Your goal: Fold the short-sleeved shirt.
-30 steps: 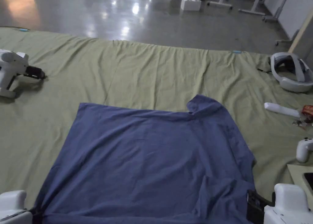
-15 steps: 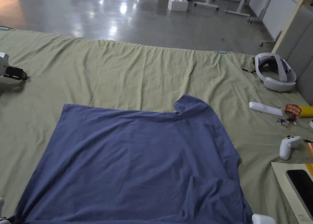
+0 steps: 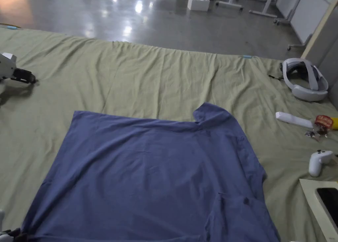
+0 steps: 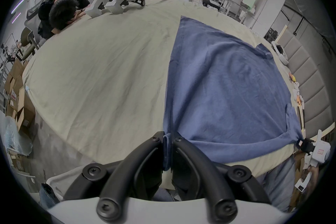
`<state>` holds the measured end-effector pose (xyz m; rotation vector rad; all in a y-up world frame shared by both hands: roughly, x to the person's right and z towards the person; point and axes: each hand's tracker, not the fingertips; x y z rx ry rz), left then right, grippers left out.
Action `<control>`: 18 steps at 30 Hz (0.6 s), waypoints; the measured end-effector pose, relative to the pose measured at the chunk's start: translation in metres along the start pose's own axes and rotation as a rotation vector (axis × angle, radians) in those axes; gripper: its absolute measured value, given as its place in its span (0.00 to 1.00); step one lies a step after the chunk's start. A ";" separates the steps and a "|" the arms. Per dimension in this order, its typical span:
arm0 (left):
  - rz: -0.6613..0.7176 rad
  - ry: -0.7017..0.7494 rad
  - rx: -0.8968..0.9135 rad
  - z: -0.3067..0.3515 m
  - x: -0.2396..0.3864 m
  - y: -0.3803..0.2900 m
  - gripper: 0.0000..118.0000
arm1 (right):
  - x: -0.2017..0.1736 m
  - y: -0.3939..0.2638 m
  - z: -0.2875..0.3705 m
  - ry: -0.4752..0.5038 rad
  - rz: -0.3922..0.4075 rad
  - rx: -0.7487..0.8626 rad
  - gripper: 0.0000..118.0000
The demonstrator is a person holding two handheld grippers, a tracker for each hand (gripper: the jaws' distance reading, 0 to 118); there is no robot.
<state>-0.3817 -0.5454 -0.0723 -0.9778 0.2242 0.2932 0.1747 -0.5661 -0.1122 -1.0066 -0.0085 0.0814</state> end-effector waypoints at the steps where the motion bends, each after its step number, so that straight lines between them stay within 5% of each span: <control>1: 0.012 -0.008 0.010 0.004 -0.001 0.004 0.09 | -0.001 0.004 0.005 0.005 -0.002 0.004 0.07; 7: 0.049 -0.072 0.104 0.016 -0.003 0.045 0.09 | -0.003 0.054 0.030 0.046 -0.004 0.110 0.07; 18: -0.021 -0.053 0.134 -0.044 0.017 0.155 0.09 | -0.019 0.181 -0.019 -0.031 0.093 0.216 0.07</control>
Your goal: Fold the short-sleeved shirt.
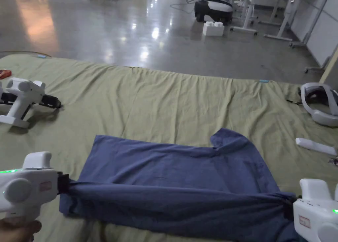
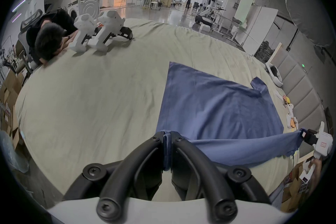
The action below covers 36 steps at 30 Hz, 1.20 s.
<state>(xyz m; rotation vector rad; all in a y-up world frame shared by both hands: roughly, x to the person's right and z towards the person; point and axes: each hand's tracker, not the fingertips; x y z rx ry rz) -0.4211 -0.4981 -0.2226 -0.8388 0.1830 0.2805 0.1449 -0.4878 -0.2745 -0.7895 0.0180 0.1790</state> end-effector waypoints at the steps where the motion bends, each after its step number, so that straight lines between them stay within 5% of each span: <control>1: 0.005 0.001 -0.007 -0.011 0.002 0.010 0.09 | -0.002 0.008 -0.012 -0.006 0.007 -0.009 0.07; 8: -0.060 0.030 -0.138 -0.072 0.016 0.033 0.09 | -0.014 0.022 -0.079 -0.041 0.065 -0.074 0.08; 10: -0.065 0.037 -0.161 -0.083 0.017 0.034 0.10 | -0.018 0.019 -0.088 -0.043 0.085 -0.097 0.17; 14: -0.105 0.080 -0.149 -0.078 0.019 0.027 0.52 | -0.025 0.008 -0.075 -0.033 0.113 -0.057 0.41; 15: -0.102 0.070 -0.124 -0.073 0.017 0.025 0.57 | -0.026 0.006 -0.069 -0.029 0.110 -0.024 0.54; 16: -0.096 0.050 -0.098 -0.068 0.016 0.025 0.57 | -0.027 0.005 -0.064 -0.023 0.102 -0.002 0.55; 25: -0.169 -0.061 0.218 0.012 0.049 0.019 0.57 | -0.059 0.007 0.018 0.046 -0.032 0.317 0.55; 32: -0.179 -0.031 0.596 0.073 0.090 -0.019 0.56 | -0.098 0.004 0.087 0.004 -0.156 0.620 0.54; 35: -0.187 0.030 0.661 0.089 0.103 -0.035 0.54 | -0.109 0.000 0.101 -0.014 -0.137 0.666 0.42; 36: -0.201 0.050 0.675 0.092 0.106 -0.042 0.45 | -0.111 -0.001 0.104 -0.011 -0.136 0.671 0.27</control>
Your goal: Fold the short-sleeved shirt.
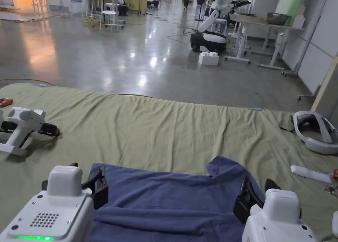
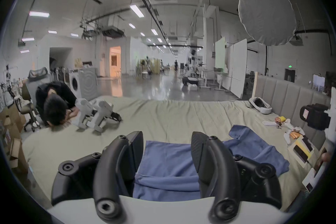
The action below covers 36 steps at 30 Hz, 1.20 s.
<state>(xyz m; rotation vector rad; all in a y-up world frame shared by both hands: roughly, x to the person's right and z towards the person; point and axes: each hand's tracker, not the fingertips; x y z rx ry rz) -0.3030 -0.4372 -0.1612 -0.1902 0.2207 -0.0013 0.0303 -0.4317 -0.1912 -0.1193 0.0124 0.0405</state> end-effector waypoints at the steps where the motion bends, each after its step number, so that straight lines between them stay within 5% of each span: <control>1: 0.001 -0.001 0.012 0.005 0.002 -0.001 0.27 | -0.002 0.001 0.002 0.000 -0.003 0.002 0.15; 2: 0.006 -0.013 0.017 0.010 0.002 -0.002 0.14 | -0.004 0.002 0.004 -0.009 -0.008 0.004 0.13; 8: 0.043 -0.044 -0.001 0.024 -0.002 -0.010 0.03 | -0.004 0.002 0.016 0.009 -0.009 0.037 0.05; 12: 0.069 -0.046 -0.059 0.023 -0.020 -0.017 0.03 | -0.007 0.003 0.018 0.011 0.034 0.037 0.05; 26: 0.197 -0.088 -0.704 -0.094 -0.107 -0.074 0.03 | 0.008 -0.025 0.006 0.014 0.028 -0.100 0.05; 27: 0.180 -0.086 -0.737 -0.101 -0.107 -0.076 0.09 | 0.009 -0.027 0.004 0.014 0.032 -0.113 0.05; 29: 0.190 -0.117 -0.817 -0.115 -0.106 -0.081 0.51 | 0.011 -0.029 0.004 0.007 0.039 -0.131 0.05; 30: 0.207 -0.117 -0.871 -0.122 -0.104 -0.085 0.61 | 0.013 -0.031 0.004 0.006 0.040 -0.142 0.05; 36: 0.090 -0.048 -1.051 -0.138 -0.086 -0.114 0.61 | 0.025 -0.042 0.001 -0.018 0.038 -0.193 0.05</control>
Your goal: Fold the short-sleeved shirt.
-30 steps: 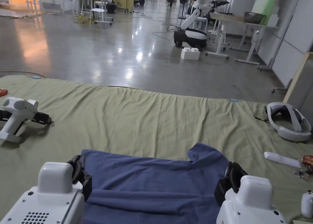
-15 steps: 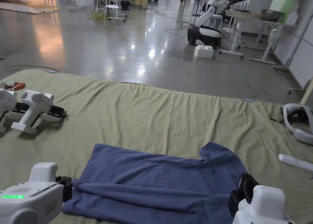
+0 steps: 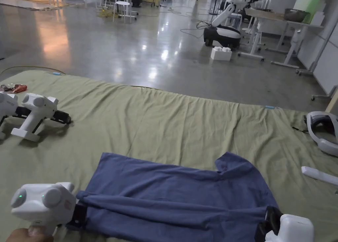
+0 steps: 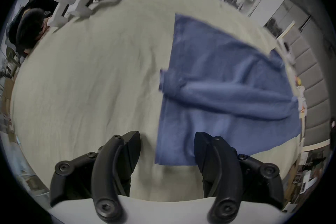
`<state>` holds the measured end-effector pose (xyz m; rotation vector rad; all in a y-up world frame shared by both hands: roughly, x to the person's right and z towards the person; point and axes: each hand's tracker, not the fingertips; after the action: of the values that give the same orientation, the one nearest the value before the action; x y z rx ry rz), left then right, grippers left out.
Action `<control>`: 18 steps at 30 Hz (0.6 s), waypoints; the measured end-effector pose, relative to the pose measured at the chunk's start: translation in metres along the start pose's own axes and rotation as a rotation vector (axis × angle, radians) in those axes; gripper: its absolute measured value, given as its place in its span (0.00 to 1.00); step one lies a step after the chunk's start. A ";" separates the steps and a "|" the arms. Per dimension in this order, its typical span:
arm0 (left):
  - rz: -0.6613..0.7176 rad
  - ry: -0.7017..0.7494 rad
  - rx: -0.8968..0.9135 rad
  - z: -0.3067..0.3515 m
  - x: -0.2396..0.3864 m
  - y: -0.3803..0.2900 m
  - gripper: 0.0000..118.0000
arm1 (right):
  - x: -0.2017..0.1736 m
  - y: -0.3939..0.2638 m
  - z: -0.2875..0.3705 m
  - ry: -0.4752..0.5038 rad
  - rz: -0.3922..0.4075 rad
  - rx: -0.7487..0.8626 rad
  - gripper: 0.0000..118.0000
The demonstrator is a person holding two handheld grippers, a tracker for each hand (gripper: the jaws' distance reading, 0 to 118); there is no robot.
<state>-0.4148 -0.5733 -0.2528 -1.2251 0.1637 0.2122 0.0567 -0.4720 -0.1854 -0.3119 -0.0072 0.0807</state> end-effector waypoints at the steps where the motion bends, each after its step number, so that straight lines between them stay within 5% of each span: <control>1: -0.022 -0.003 0.019 -0.002 0.004 -0.003 0.61 | 0.003 -0.002 0.000 -0.003 0.000 -0.006 0.05; 4: -0.022 0.069 0.076 0.008 0.019 -0.011 0.58 | 0.009 -0.007 -0.001 -0.011 -0.007 -0.028 0.05; 7: -0.101 0.104 0.112 0.013 0.037 -0.022 0.30 | 0.015 -0.012 -0.003 -0.020 -0.011 -0.051 0.05; 12: -0.151 0.074 0.121 0.018 0.041 -0.030 0.12 | 0.032 -0.023 -0.011 -0.055 0.002 -0.146 0.07; 18: -0.155 0.026 0.183 0.037 0.021 -0.035 0.11 | 0.086 -0.049 -0.035 -0.061 0.016 -0.372 0.55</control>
<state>-0.3858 -0.5481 -0.2139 -1.0531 0.1074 0.0451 0.1465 -0.5225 -0.2042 -0.6813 -0.0806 0.1053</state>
